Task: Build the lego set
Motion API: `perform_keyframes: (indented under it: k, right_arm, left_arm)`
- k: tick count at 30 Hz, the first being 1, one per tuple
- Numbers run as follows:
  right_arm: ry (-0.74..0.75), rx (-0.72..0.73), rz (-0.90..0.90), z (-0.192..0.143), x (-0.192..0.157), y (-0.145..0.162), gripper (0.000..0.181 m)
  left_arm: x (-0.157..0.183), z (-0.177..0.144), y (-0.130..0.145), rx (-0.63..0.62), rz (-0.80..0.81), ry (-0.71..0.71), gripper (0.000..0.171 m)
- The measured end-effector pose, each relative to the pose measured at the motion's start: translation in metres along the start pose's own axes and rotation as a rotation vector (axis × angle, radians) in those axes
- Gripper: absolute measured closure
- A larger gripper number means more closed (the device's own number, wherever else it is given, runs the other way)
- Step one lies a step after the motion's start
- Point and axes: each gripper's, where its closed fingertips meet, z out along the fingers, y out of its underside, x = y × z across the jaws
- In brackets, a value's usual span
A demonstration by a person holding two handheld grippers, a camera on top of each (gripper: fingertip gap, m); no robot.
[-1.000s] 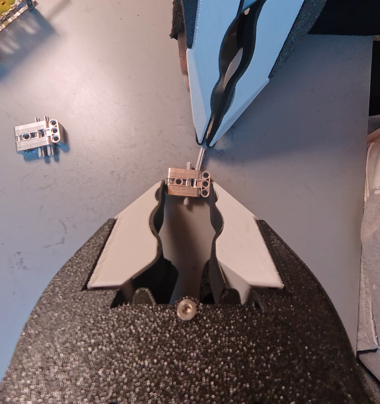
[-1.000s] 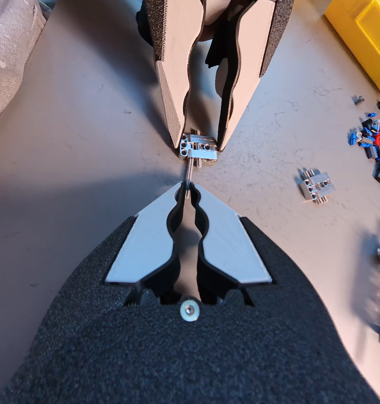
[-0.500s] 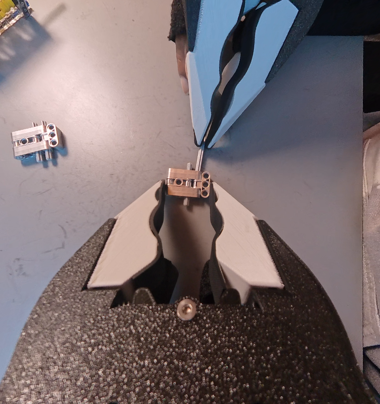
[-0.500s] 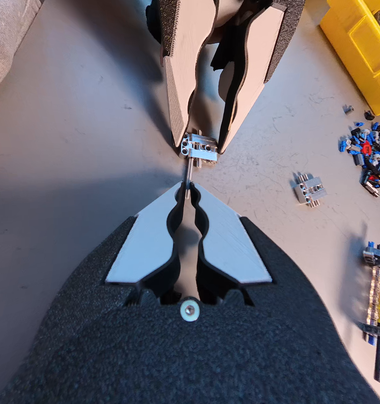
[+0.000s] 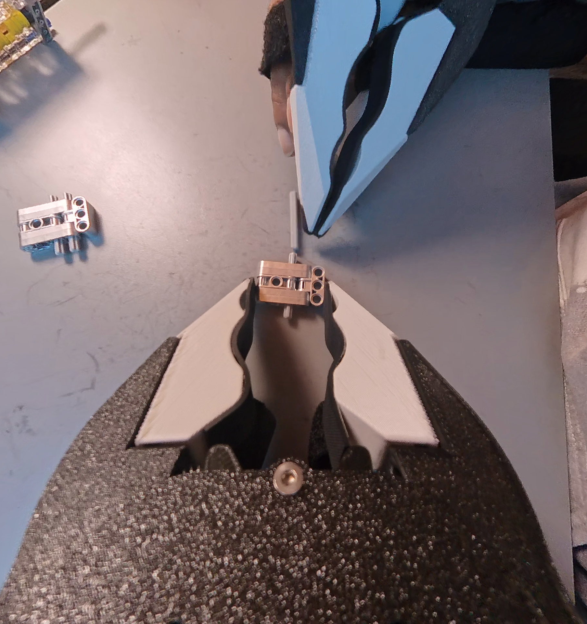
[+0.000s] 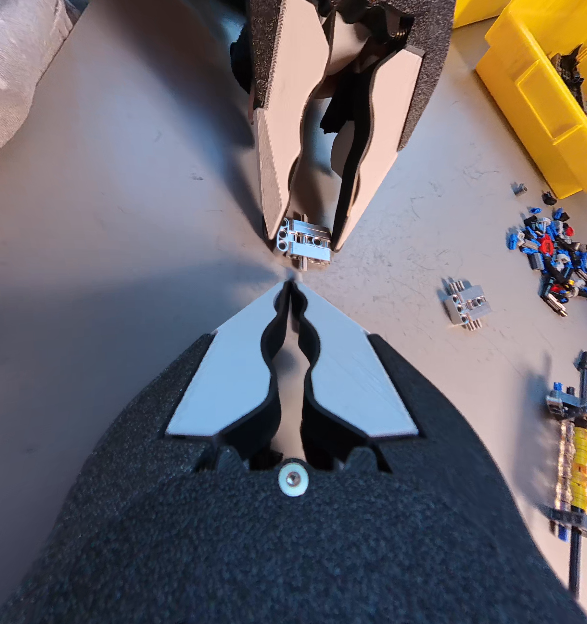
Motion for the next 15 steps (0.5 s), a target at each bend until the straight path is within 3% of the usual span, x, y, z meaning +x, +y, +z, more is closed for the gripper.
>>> perform_keyframes:
  k: [4, 8, 12, 15]
  right_arm:
    - [-0.005, -0.037, -0.022, 0.008, -0.005, 0.0, 0.181]
    - [0.031, 0.013, 0.021, -0.004, 0.005, -0.002, 0.181]
    - [0.106, -0.025, 0.134, -0.017, 0.031, 0.02, 0.16]
    - [0.047, -0.08, 0.205, -0.014, 0.03, 0.033, 0.157]
  left_arm:
    - [0.001, 0.002, -0.002, 0.002, 0.003, 0.001, 0.133]
    - [0.001, 0.002, -0.002, 0.01, -0.006, -0.01, 0.133]
    - [0.0, 0.002, -0.002, 0.009, -0.007, -0.017, 0.133]
    - [-0.001, 0.003, -0.003, 0.007, -0.006, -0.022, 0.133]
